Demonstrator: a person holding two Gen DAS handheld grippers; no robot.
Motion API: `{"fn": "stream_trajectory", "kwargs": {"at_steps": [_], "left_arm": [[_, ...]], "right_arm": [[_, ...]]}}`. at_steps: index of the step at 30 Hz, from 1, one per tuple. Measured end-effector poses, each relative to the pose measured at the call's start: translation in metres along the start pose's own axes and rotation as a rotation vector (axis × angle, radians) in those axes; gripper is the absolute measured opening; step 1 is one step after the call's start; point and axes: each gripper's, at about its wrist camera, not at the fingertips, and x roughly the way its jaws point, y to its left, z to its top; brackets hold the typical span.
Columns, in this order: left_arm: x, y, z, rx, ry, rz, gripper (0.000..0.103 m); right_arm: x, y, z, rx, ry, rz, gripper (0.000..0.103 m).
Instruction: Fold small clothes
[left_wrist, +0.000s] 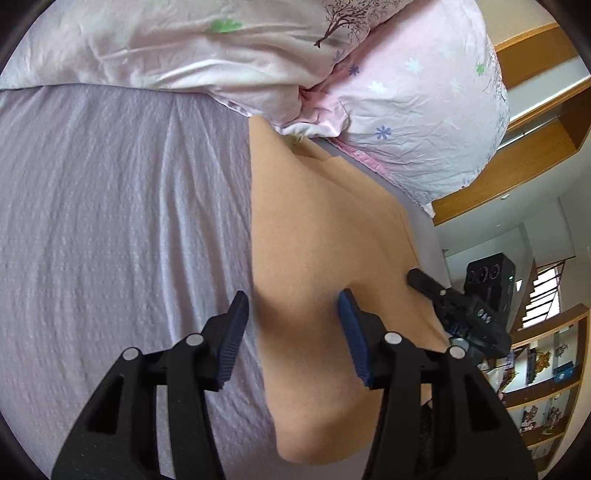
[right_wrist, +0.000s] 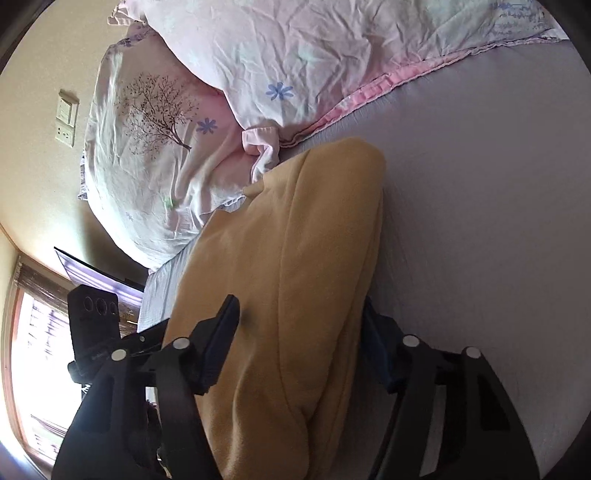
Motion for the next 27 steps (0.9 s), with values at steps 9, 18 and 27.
{"fn": "stream_trajectory", "kwargs": {"at_steps": [9,18,27], "left_arm": [[-0.039,0.023,-0.011,-0.014,-0.084,-0.103,0.027],[-0.123,0.066,-0.023,-0.016,-0.244,0.126,0.032],[-0.124,0.007,-0.077,0.189,-0.183,-0.013,0.056]], "right_arm": [[0.008,0.047,0.001,-0.067,-0.033,0.122,0.028],[0.075,0.121,0.002,-0.207,0.022,-0.109,0.036],[0.023,0.163,-0.064,-0.278,-0.002,0.179,0.071]]}}
